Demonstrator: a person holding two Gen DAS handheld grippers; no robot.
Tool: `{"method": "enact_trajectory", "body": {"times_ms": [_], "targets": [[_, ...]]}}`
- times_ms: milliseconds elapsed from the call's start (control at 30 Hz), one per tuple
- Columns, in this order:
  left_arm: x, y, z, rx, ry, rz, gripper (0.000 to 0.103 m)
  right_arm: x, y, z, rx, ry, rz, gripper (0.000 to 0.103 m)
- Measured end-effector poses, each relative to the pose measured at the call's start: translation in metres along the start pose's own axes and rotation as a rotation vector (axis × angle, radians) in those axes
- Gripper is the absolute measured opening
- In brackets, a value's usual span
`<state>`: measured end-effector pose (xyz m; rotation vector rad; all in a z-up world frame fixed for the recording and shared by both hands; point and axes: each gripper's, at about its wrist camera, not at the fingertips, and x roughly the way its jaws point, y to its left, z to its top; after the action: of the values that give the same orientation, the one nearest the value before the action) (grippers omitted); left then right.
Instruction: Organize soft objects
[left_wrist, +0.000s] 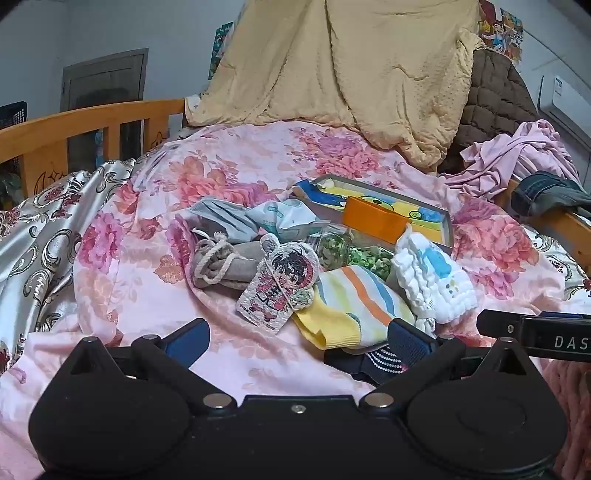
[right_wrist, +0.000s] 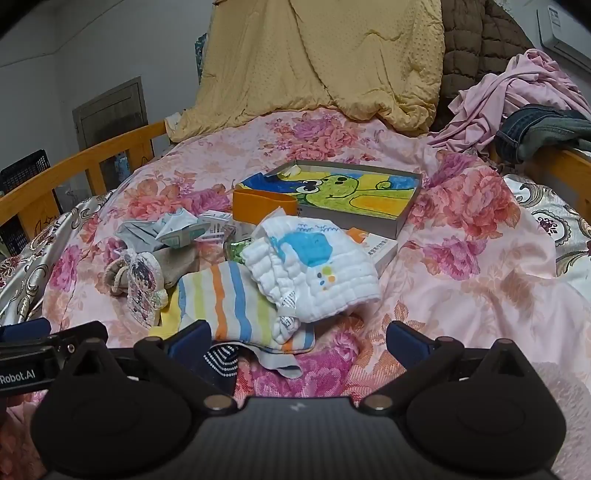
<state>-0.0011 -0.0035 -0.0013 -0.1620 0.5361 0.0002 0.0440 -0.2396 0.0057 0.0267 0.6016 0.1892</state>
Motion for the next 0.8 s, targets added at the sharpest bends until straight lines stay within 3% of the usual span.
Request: {"method": "enact_trajectory", "body": {"times_ms": [800], "targets": [[0.0002,0.0015,0.0003,0.000,0.005,0.004,0.102,0.0017,0.0003,-0.0005,0.008,0.005,0.005,0.103]]}}
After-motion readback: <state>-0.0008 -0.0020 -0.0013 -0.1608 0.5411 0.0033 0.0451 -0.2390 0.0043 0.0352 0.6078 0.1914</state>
